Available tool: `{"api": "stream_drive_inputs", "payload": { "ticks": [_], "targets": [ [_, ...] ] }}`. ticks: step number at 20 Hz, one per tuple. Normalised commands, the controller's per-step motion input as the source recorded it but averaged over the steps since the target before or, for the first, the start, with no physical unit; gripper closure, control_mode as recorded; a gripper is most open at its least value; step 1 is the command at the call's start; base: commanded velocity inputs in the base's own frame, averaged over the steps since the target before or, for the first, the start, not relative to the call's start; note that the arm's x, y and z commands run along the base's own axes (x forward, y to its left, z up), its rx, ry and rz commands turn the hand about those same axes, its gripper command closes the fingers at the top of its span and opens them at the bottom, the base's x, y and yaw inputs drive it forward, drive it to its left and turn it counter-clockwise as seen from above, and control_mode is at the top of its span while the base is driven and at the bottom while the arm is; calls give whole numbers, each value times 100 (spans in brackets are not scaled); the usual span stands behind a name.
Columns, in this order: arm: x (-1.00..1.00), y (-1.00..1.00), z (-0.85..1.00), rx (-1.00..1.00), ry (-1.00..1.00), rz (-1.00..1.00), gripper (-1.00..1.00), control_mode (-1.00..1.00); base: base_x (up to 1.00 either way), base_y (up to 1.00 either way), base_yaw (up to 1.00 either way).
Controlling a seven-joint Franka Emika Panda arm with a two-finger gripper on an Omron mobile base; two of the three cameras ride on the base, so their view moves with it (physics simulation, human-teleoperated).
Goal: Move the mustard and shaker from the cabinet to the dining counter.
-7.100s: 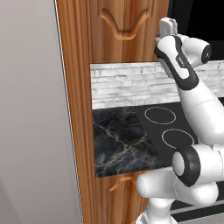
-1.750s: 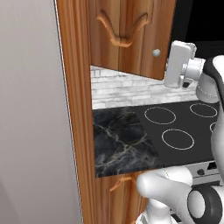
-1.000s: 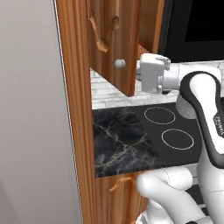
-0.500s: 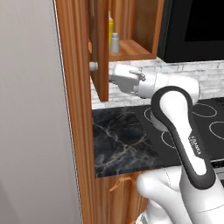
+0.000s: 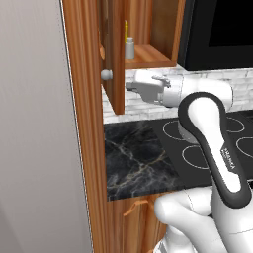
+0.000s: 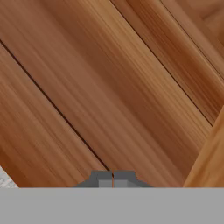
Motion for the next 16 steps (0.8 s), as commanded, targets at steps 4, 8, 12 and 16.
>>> {"api": "stream_drive_inputs", "payload": {
  "ticks": [4, 8, 12, 16],
  "targets": [
    [-2, -54, 22, -5, 18, 0, 100, -100, 0, 0, 0],
    [12, -18, 1, -4, 20, 1, -100, -100, 0, 0, 0],
    [18, 0, 0, -4, 15, 1, -100, -100, 0, 0, 0],
    [0, 0, 0, 0, 0, 0, -100, -100, 0, 0, 0]
  ]
}}
